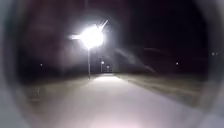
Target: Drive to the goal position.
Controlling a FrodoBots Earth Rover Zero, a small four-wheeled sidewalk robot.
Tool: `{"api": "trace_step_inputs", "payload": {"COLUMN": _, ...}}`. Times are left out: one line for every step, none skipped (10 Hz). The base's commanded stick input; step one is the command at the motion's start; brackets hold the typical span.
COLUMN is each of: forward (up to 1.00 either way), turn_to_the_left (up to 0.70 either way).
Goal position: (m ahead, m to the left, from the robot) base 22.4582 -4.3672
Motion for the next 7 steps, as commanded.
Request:
{"api": "trace_step_inputs", "payload": {"forward": 0.70, "turn_to_the_left": 0.00}}
{"api": "trace_step_inputs", "payload": {"forward": 0.70, "turn_to_the_left": 0.00}}
{"api": "trace_step_inputs", "payload": {"forward": 0.70, "turn_to_the_left": 0.00}}
{"api": "trace_step_inputs", "payload": {"forward": 0.70, "turn_to_the_left": 0.00}}
{"api": "trace_step_inputs", "payload": {"forward": 0.70, "turn_to_the_left": 0.00}}
{"api": "trace_step_inputs", "payload": {"forward": 0.70, "turn_to_the_left": 0.00}}
{"api": "trace_step_inputs", "payload": {"forward": 0.70, "turn_to_the_left": 0.00}}
